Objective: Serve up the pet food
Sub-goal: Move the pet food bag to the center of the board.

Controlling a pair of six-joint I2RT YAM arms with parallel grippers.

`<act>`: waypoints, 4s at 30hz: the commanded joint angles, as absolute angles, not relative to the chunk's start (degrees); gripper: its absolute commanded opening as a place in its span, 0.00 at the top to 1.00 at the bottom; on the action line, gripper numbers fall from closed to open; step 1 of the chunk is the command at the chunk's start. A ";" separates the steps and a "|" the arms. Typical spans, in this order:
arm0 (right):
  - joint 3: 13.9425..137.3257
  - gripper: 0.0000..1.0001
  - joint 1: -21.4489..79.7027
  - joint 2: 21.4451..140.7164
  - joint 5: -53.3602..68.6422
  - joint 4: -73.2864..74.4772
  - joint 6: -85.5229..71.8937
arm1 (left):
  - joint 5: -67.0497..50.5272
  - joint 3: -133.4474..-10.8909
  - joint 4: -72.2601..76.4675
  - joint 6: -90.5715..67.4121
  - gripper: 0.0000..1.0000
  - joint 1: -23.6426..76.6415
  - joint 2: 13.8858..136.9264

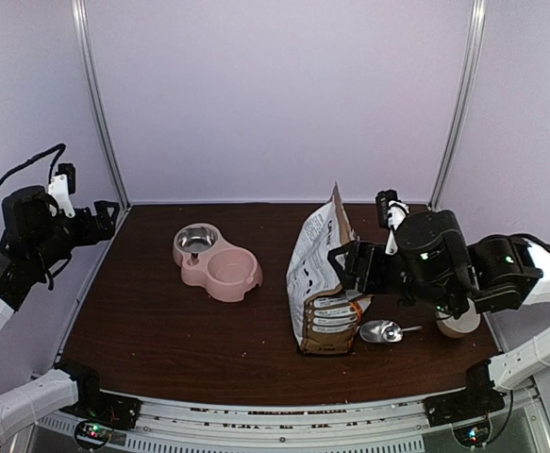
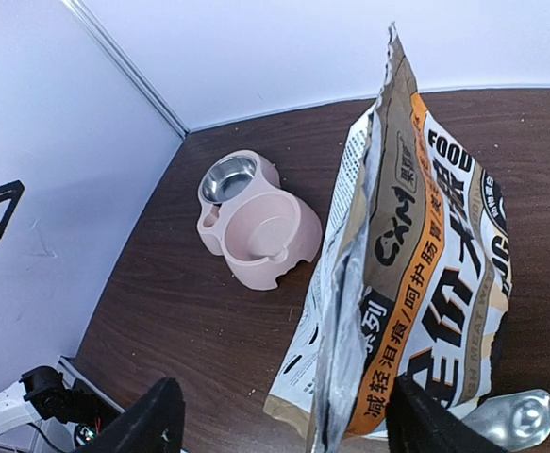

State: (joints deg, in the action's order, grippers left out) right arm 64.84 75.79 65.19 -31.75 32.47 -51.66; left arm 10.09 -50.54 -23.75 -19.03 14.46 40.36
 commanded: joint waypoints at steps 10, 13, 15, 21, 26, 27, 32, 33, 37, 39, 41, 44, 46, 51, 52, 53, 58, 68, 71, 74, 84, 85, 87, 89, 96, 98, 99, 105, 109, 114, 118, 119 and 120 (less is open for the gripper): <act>69.36 0.09 73.62 57.60 -30.66 39.77 -42.46 | 10.55 -55.48 -31.77 -33.22 0.04 32.06 42.54; 70.83 0.09 70.15 57.33 -26.91 42.74 -42.33 | 14.69 -58.39 -31.40 -34.99 0.04 39.09 46.99; 70.98 0.09 67.30 56.95 -23.94 43.71 -42.18 | 16.56 -60.34 -30.35 -35.96 0.04 43.11 50.17; 68.20 0.12 57.24 56.09 -11.49 42.36 -41.84 | 18.70 -65.00 -25.47 -38.65 0.03 52.28 58.29; 67.06 0.20 52.85 56.81 -4.85 40.48 -40.93 | 17.92 -67.31 -21.53 -41.85 0.03 57.64 64.38; 67.30 0.22 52.54 57.23 -4.10 40.37 -40.74 | 17.21 -67.51 -20.72 -42.94 0.03 58.37 65.33; 68.46 0.34 52.12 59.94 -0.99 38.94 -40.59 | 13.17 -67.62 -16.52 -46.30 0.05 60.10 69.22; 68.66 0.36 52.12 60.62 -0.51 38.74 -40.74 | 12.52 -67.78 -16.07 -46.55 0.06 60.26 69.98; 69.14 0.45 52.12 62.70 0.62 37.86 -41.27 | 10.53 -69.14 -14.58 -46.30 0.14 60.47 72.99; 69.46 0.50 52.14 63.39 0.83 37.94 -41.11 | 9.48 -70.03 -13.95 -46.11 0.18 60.57 74.39; 69.69 0.54 52.12 63.55 0.92 38.49 -41.04 | 8.44 -70.39 -12.46 -46.06 0.20 60.71 75.68; 69.69 0.57 52.12 62.34 0.12 38.80 -41.22 | 7.74 -70.69 -10.70 -46.21 0.22 61.37 77.01; 70.14 0.58 52.14 61.31 -0.88 38.95 -41.06 | 7.67 -71.06 -9.98 -46.51 0.22 61.77 77.77; 71.58 0.64 52.12 58.95 -1.82 38.95 -41.45 | 8.86 -72.16 -9.05 -46.77 0.22 63.56 78.78; 71.25 0.66 52.16 58.44 -1.51 38.59 -41.72 | 9.07 -72.30 -8.99 -46.82 0.22 63.89 78.94; 70.61 0.67 52.14 57.99 -1.05 38.18 -41.95 | 9.13 -72.37 -8.90 -46.71 0.22 64.08 79.05; 67.56 0.77 52.21 56.48 2.26 35.79 -43.52 | 9.14 -72.59 -8.79 -46.72 0.21 64.83 79.62; 67.39 0.81 55.00 57.46 6.02 35.56 -43.97 | 10.54 -72.60 -9.03 -47.07 0.21 66.31 79.13; 67.20 0.81 56.16 57.72 5.89 35.66 -44.34 | 10.97 -72.43 -9.40 -47.07 0.20 66.58 79.01; 66.91 0.83 56.99 58.05 5.07 36.25 -44.63 | 11.12 -72.33 -9.40 -47.27 0.20 66.66 78.94; 65.73 0.89 57.40 57.28 2.41 37.18 -45.58 | 12.02 -72.33 -9.39 -47.46 0.20 67.49 78.83; 65.62 0.89 57.46 57.25 2.38 37.25 -45.53 | 12.10 -72.33 -9.40 -47.48 0.20 67.57 78.83; 65.21 0.89 57.43 57.30 2.10 37.35 -45.61 | 12.22 -72.39 -9.40 -47.56 0.20 67.67 78.82; 64.98 0.89 57.44 57.30 2.04 37.35 -45.75 | 12.38 -72.34 -9.40 -47.63 0.20 67.80 78.75; 64.61 0.92 57.41 57.35 2.68 36.21 -45.70 | 12.78 -72.32 -9.47 -47.66 0.19 68.00 78.53; 64.29 0.94 57.42 57.51 3.34 35.36 -45.77 | 13.04 -72.25 -9.57 -47.67 0.19 68.03 78.41; 64.05 0.95 57.42 57.61 3.71 34.86 -45.72 | 13.12 -72.20 -9.58 -47.65 0.19 68.03 78.28; 62.63 1.00 57.45 58.43 6.43 31.49 -45.42 | 13.88 -71.57 -9.58 -47.68 0.19 68.03 77.16; 60.74 1.00 57.56 58.38 10.91 26.23 -44.83 | 13.87 -71.46 -9.58 -47.52 0.18 68.03 76.65; 58.20 1.00 58.92 58.81 17.55 17.06 -46.62 | 13.85 -71.63 -9.58 -47.16 0.18 68.03 76.38; 58.07 1.00 61.24 60.01 20.94 12.63 -46.94 | 13.59 -72.02 -9.56 -46.94 0.17 68.03 76.21; 58.14 1.00 61.74 60.33 21.85 12.06 -46.98 | 13.38 -72.11 -9.56 -46.79 0.17 68.09 76.14; 58.24 1.00 62.24 60.57 22.43 11.67 -47.02 | 13.27 -72.20 -9.58 -46.67 0.17 68.16 76.12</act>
